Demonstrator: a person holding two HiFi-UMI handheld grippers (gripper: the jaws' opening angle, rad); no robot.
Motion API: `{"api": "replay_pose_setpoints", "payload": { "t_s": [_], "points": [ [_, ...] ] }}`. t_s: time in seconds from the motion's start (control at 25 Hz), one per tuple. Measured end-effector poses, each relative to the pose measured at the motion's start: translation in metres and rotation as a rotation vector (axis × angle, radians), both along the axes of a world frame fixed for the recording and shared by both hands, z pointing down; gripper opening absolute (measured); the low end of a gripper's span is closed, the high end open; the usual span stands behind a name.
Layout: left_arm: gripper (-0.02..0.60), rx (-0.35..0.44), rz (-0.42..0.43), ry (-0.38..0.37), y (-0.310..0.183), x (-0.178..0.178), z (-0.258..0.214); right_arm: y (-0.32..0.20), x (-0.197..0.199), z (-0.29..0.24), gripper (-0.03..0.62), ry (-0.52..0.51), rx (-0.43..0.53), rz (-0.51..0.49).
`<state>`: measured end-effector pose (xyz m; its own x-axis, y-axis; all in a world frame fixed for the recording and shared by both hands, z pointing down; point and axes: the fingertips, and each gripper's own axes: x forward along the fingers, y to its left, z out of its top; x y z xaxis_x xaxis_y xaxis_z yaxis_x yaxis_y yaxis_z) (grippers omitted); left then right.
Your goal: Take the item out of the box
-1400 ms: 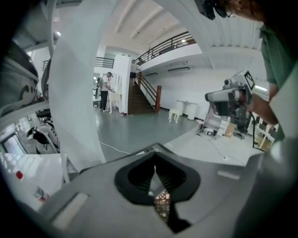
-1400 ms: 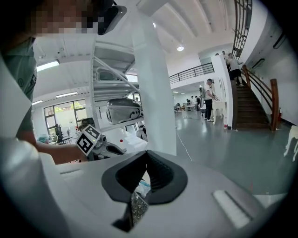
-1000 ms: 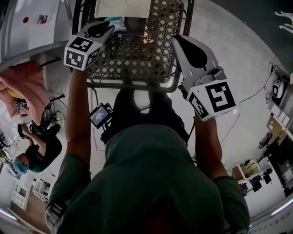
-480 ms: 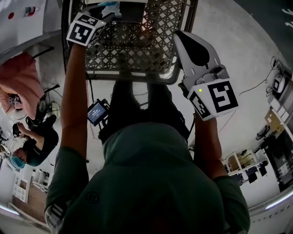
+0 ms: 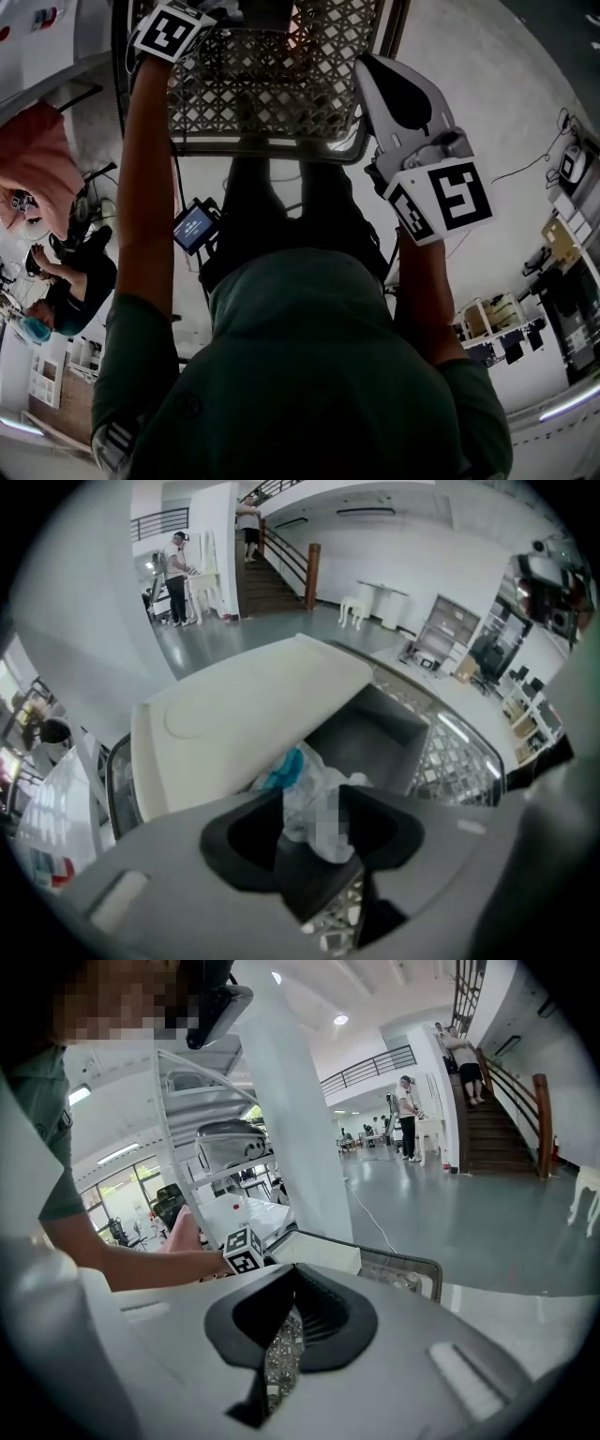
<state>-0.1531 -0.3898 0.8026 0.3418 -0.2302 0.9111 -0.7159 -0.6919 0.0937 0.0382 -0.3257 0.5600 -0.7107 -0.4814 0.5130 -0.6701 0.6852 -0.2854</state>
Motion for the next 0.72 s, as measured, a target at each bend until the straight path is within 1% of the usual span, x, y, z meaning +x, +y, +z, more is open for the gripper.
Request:
{"api": "replay_pose_setpoints", "payload": {
  "t_s": [0.16,0.32,0.4,0.44,0.52,0.72],
  "points": [
    [0.187,-0.021,0.004,-0.01,-0.002,-0.001,0.008,0.0,0.002,0.004,0.006,-0.001,-0.007,0.007],
    [0.169,-0.034,0.044,-0.05,0.0,0.002,0.005,0.0,0.003,0.002,0.006,-0.003,-0.006,0.017],
    [0.128,-0.035,0.063,-0.076,0.002,0.0,0.014,0.001,0.003,0.0,0.006,-0.006,-0.003,0.02],
    [0.093,-0.034,0.069,-0.08,0.003,0.0,0.016,0.001,0.003,-0.001,0.006,-0.006,-0.002,0.021],
    [0.043,-0.032,0.074,-0.078,0.003,0.0,0.016,0.002,0.004,-0.003,0.006,-0.006,0.003,0.023],
    [0.019,0.01,0.08,-0.057,0.004,0.004,0.0,0.005,0.004,-0.011,0.006,-0.005,0.02,0.027]
  ]
}}
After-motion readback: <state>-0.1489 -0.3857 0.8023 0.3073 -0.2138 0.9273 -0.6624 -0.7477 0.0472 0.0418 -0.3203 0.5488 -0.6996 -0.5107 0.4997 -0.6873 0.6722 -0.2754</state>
